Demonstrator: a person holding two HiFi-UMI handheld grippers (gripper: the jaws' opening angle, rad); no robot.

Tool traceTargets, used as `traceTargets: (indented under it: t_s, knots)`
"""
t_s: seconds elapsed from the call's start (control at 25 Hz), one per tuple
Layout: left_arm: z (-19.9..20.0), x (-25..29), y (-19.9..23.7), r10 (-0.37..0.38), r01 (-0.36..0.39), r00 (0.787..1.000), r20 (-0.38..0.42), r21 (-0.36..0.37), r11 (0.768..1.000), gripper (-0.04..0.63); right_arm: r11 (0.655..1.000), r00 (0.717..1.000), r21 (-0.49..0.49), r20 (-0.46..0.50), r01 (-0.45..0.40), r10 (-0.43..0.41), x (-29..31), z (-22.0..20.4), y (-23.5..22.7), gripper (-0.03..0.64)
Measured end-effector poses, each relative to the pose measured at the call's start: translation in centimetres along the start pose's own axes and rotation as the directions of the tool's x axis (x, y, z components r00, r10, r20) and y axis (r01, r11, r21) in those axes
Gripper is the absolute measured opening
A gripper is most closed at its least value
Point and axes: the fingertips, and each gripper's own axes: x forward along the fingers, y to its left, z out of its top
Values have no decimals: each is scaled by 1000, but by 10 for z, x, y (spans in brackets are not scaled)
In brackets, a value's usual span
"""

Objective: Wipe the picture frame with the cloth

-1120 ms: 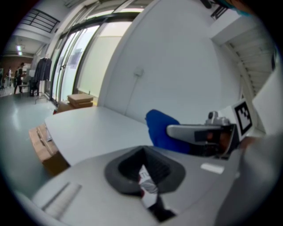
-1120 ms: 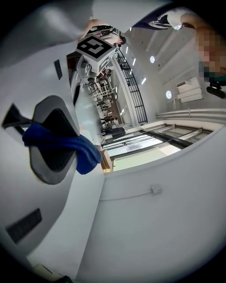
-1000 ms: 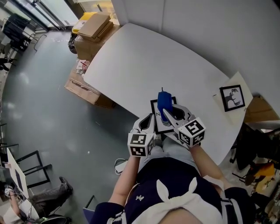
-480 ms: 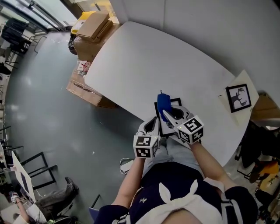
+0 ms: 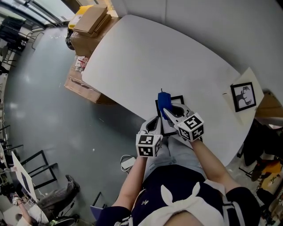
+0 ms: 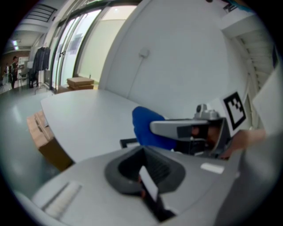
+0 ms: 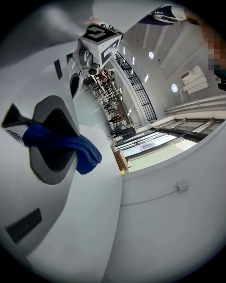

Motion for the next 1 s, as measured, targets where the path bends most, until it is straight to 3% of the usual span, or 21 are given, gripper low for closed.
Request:
traceTargets:
  t_s: [1.0]
  knots:
    - [-37, 30, 10, 19, -21, 996, -83, -17, 1000, 3, 1000, 991, -13, -136, 0, -2, 34, -49, -13, 61]
